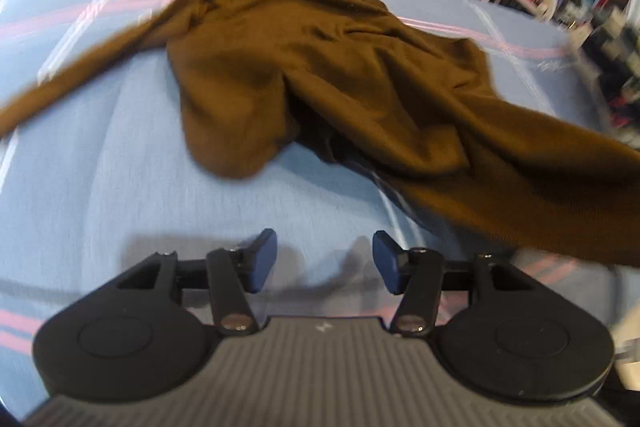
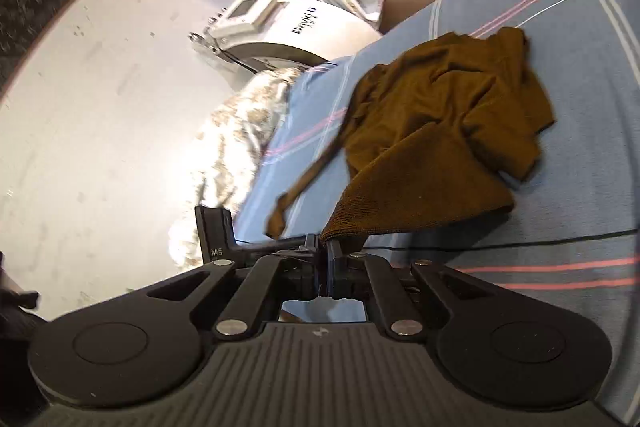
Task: Fold small clothes
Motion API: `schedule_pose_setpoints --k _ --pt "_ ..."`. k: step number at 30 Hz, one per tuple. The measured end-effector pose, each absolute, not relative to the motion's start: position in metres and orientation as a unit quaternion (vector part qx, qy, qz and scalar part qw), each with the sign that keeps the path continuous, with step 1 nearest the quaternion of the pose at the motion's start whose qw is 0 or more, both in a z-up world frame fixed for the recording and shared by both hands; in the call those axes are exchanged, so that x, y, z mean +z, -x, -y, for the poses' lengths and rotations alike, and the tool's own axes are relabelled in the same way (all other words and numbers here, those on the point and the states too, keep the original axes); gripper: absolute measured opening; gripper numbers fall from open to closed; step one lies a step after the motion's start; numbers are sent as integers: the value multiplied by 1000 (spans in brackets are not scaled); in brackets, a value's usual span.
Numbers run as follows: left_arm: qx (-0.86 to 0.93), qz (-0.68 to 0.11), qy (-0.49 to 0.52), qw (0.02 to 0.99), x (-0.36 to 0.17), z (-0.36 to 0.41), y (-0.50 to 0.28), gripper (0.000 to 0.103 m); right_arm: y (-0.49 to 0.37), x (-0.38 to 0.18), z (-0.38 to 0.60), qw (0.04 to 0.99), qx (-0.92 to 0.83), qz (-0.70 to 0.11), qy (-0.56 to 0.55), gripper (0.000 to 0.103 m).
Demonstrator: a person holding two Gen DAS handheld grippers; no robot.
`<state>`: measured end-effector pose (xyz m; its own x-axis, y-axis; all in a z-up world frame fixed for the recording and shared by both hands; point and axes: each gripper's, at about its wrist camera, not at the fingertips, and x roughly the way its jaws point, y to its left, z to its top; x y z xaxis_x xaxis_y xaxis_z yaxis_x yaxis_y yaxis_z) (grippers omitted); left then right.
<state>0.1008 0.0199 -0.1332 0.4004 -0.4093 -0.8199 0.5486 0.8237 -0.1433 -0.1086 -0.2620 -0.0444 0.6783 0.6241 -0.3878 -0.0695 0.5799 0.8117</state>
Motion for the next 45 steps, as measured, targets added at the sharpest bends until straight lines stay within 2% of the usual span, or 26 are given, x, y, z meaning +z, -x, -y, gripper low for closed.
schedule_pose_setpoints --k 3,6,9,11,12,13,14,16,17,19,24,30,35,42,45 --pt "-302 -416 -141 846 -138 13 -101 56 115 -53 270 812 198 -339 -432 5" --pt "-316 -389 -174 848 -145 38 -100 59 122 -51 278 796 214 -299 -482 4" --pt "-290 -360 -180 868 -149 45 -104 72 118 -46 281 801 202 -287 -485 4" --pt "-273 -362 -162 877 -150 42 -114 72 115 -54 285 796 194 -307 -484 9" --pt "-268 -366 -150 879 -150 38 -121 72 113 -60 284 794 191 -321 -480 21" --pt "-264 -371 -137 880 -150 34 -126 68 113 -66 282 796 180 -336 -471 39" --pt "-264 -377 -125 879 -151 31 -132 64 113 -73 280 798 165 -352 -460 49" --pt "-272 -392 -103 873 -154 30 -144 46 112 -88 274 798 142 -379 -446 95" --pt "-276 -397 -98 870 -154 31 -146 41 112 -97 271 796 137 -385 -446 100" --pt "-297 -401 -106 860 -150 38 -143 9 110 -110 264 793 121 -402 -442 101" --pt "-296 -414 -102 854 -143 30 -134 9 108 -128 254 801 77 -417 -423 103" --pt "-271 -443 -61 852 -113 -43 -113 8 106 -132 248 799 87 -435 -407 103" --pt "-251 -473 -108 837 -85 -98 -70 8 104 -131 243 802 96 -452 -378 103" --pt "-206 -527 -134 814 -114 -123 -41 8 97 -119 206 842 109 -475 -230 103" --pt "-197 -529 -135 814 -123 -122 -44 9 94 -124 203 847 103 -473 -219 103"
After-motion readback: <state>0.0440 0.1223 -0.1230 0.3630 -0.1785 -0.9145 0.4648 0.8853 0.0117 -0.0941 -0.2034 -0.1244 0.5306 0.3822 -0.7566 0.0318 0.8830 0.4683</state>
